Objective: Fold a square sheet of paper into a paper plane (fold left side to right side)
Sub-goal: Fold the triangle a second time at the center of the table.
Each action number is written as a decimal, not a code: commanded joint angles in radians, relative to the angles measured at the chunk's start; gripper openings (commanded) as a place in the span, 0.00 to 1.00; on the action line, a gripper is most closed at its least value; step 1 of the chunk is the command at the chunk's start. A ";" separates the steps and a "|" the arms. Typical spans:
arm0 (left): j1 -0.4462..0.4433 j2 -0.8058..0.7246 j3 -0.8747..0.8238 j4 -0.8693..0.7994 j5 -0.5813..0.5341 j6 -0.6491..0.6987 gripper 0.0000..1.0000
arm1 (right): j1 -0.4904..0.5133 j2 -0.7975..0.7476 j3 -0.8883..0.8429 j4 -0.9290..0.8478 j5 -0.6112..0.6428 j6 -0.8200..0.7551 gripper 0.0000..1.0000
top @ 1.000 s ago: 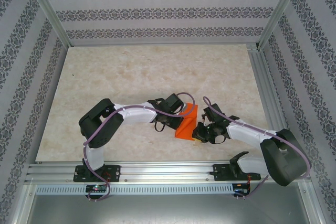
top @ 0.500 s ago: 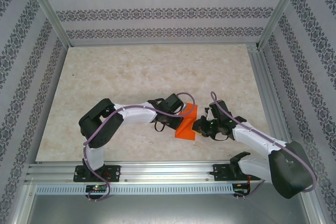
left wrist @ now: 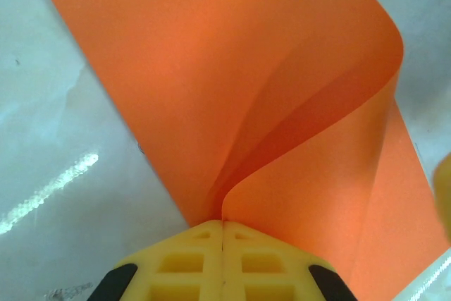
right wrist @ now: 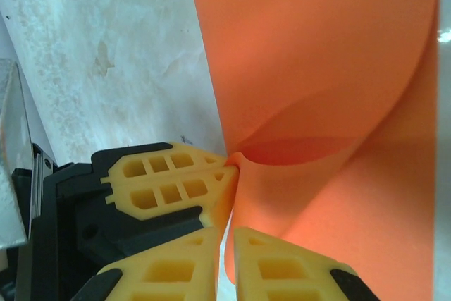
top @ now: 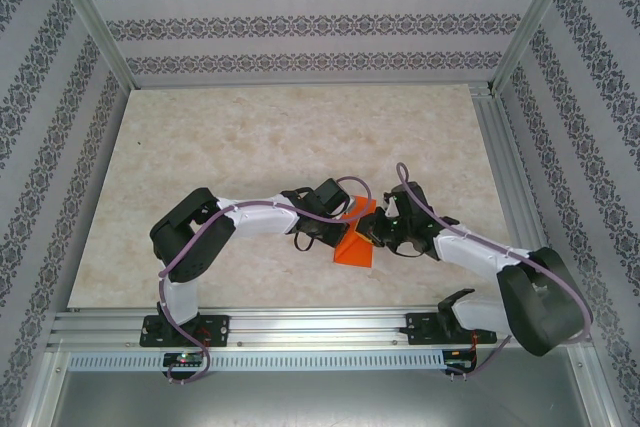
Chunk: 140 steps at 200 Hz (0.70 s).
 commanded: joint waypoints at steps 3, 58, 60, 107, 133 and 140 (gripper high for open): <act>0.013 -0.012 -0.015 0.013 0.019 0.005 0.04 | 0.022 0.040 0.039 0.067 0.021 0.020 0.14; 0.012 -0.013 -0.015 0.015 0.009 -0.002 0.04 | 0.036 0.110 0.046 0.069 0.051 -0.008 0.14; 0.013 -0.014 -0.015 0.014 0.009 -0.002 0.04 | 0.036 0.112 0.046 0.069 0.051 -0.010 0.14; 0.013 -0.011 -0.016 0.013 -0.010 -0.011 0.03 | 0.036 0.140 0.052 0.036 0.072 -0.054 0.13; 0.013 -0.012 -0.017 0.017 -0.014 -0.017 0.03 | 0.036 0.143 0.049 0.022 0.078 -0.063 0.13; 0.013 -0.013 -0.016 0.019 -0.015 -0.018 0.03 | 0.036 0.142 0.048 0.023 0.079 -0.065 0.13</act>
